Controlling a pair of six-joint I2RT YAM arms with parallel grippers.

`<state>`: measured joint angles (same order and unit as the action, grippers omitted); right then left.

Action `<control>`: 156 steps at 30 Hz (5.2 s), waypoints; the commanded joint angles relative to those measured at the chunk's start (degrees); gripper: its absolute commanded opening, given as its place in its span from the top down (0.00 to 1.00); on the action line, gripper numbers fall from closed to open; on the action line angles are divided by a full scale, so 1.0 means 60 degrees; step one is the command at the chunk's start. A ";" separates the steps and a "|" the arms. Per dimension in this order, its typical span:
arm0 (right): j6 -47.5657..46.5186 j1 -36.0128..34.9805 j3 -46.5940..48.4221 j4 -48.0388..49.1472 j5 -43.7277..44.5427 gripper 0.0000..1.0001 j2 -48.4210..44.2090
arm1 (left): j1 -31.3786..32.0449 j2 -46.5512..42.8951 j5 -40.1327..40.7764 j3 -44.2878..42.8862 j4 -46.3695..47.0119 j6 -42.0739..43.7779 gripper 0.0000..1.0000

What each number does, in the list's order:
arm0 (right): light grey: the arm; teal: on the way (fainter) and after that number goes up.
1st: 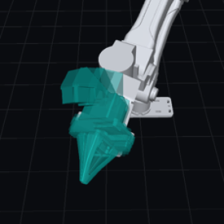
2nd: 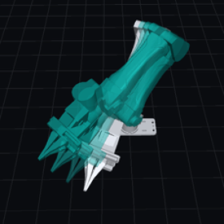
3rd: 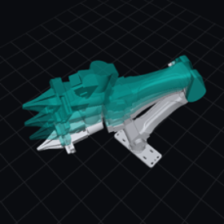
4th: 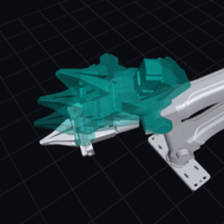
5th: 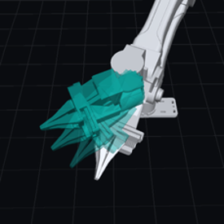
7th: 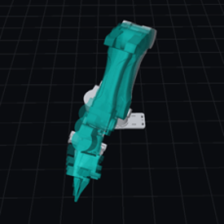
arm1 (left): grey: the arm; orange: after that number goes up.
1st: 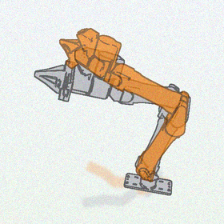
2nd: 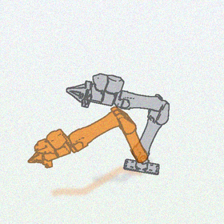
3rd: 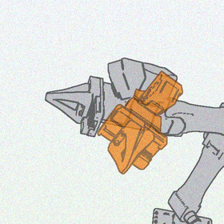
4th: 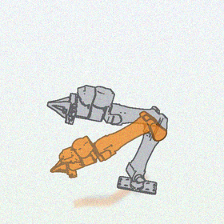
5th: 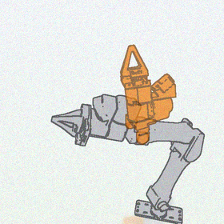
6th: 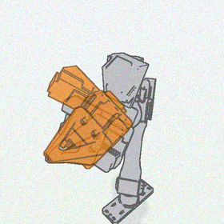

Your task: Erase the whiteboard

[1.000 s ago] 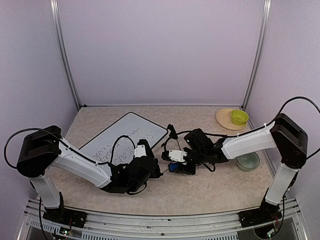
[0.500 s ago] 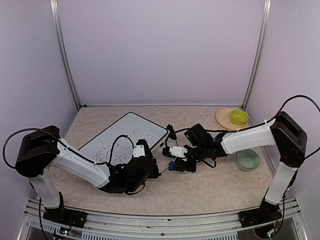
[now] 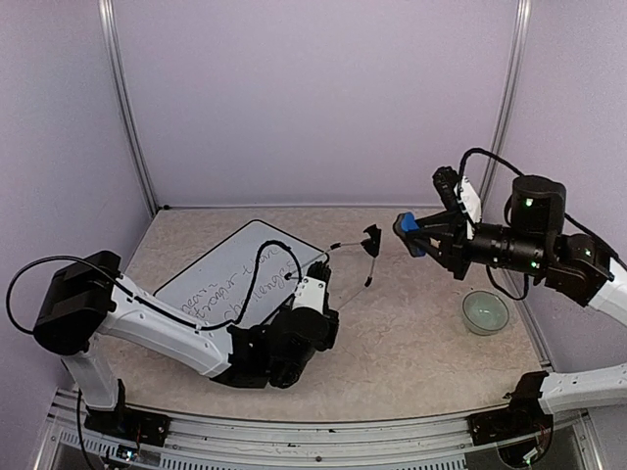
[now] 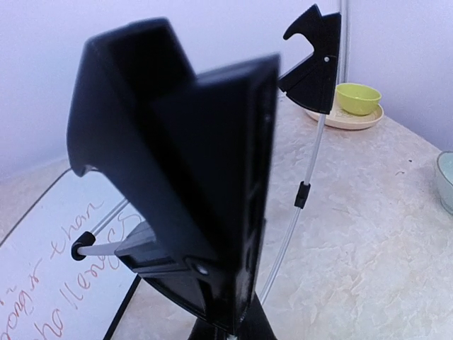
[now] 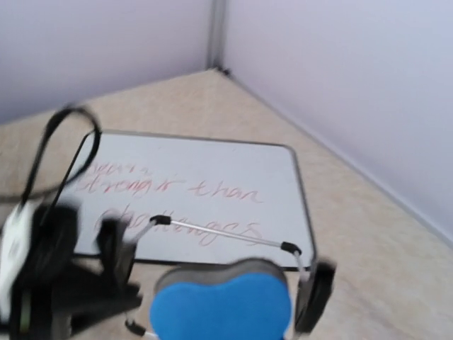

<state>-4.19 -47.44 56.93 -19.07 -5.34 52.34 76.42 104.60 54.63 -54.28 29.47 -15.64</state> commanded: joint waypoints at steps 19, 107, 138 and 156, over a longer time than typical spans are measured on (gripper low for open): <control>0.0934 0.0070 0.0245 -0.1101 0.1397 0.94 -0.0029 | 0.2175 0.5207 0.3036 -0.2224 0.6816 1.2511 0.94; -0.3861 -0.0891 0.1397 -0.1532 0.1707 0.00 0.6238 | -0.4171 -0.7984 -0.3230 0.2679 -0.8336 -0.7448 0.01; -0.3858 -0.1015 0.6797 -0.4682 -0.0909 0.00 0.8128 | -0.6949 -0.8166 -0.5547 0.3900 -0.7927 -0.8920 0.01; -0.0444 0.2670 1.3258 -0.2354 -0.2403 0.00 1.3222 | -0.6970 -0.7810 -0.6436 0.4560 -0.8587 -1.1890 0.01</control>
<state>-10.83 -32.25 138.47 -40.27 -17.93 128.49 34.96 57.54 16.86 -29.50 -20.78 -82.65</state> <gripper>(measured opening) 0.999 0.987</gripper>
